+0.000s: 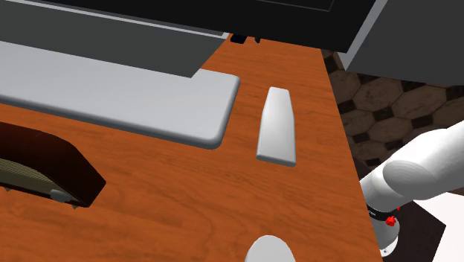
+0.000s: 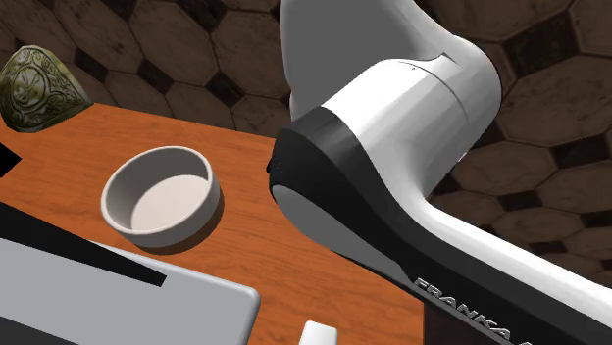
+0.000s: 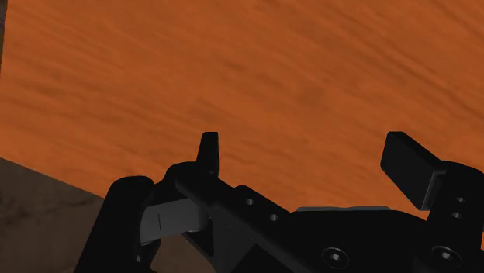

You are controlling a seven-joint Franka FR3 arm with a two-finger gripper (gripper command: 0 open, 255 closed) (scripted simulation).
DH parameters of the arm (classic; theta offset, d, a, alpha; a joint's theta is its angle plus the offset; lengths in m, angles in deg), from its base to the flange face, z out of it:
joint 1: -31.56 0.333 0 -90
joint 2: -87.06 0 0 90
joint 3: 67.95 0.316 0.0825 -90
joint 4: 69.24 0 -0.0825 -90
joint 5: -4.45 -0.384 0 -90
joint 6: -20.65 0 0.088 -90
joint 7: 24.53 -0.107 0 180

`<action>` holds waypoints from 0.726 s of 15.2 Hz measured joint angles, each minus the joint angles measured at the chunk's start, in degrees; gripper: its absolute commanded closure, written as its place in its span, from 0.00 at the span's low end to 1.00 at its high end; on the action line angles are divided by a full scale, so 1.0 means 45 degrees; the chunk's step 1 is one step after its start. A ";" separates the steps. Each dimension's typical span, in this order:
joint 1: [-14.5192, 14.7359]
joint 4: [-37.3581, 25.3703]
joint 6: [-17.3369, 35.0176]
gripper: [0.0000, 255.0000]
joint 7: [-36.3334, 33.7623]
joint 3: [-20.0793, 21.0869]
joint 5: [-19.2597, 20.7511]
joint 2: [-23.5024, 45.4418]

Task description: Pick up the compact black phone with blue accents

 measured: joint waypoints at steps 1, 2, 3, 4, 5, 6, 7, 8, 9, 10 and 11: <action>-0.0060 -0.0440 0.0002 0.00 -0.0723 0.0175 0.0088 0.0503; -0.0128 -0.1176 -0.0193 0.00 -0.1416 0.0320 0.0225 0.1125; -0.0191 -0.1788 -0.0288 0.00 -0.2055 0.0408 0.0365 0.1703; -0.0226 -0.2518 -0.0491 0.00 -0.2688 0.0485 0.0520 0.2305; -0.0221 -0.3282 -0.0698 0.00 -0.3343 0.0562 0.0694 0.2940; -0.0164 -0.3986 -0.0825 0.00 -0.4044 0.0642 0.0879 0.3597; -0.0126 -0.4902 -0.1099 0.00 -0.4642 0.0648 0.1086 0.4318; -0.0051 -0.5698 -0.1320 0.00 -0.5241 0.0638 0.1264 0.4957; 0.0100 -0.6744 -0.1650 0.00 -0.5867 0.0629 0.1492 0.5740; 0.0137 -0.7353 -0.1847 0.00 -0.6271 0.0552 0.1586 0.6188; 0.0172 -0.7572 -0.1826 0.00 -0.6519 0.0510 0.1647 0.6450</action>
